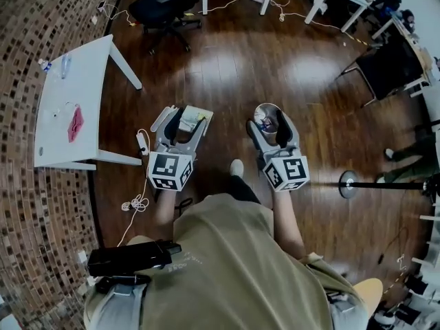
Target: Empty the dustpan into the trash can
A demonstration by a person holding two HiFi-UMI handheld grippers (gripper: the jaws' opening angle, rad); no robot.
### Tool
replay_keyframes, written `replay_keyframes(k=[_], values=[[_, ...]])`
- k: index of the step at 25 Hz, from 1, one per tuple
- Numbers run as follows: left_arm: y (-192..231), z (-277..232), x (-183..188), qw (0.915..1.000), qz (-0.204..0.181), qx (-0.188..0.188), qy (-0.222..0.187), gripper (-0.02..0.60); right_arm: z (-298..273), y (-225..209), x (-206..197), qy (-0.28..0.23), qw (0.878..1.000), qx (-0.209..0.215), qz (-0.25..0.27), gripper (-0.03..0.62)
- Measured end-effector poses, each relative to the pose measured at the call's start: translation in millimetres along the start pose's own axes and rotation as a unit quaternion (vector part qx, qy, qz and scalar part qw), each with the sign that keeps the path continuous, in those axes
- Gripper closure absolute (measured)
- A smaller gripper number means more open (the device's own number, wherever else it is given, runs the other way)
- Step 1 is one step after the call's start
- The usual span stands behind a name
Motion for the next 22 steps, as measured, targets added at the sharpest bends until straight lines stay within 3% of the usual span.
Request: replay_keyframes(k=[8,22], values=[[1,-71,22,0.9991,-0.014,0.037,-0.012,0.314,-80,-54,-7,-0.011,0.996,0.091,0.001,0.22],[9,-140,18,0.9946,-0.011,0.103,0.0,0.308,-144,-115,-36,-0.016,0.989,0.142,-0.023,0.22]])
Point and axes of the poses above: the fingertips, and each gripper's own axes: z backward along the fingers, y to its left, x out of its top, the point moved 8 cm from there along z, backward along the fingers, and after that the axes turned 12 degrees about z, right-handed, at the moved point
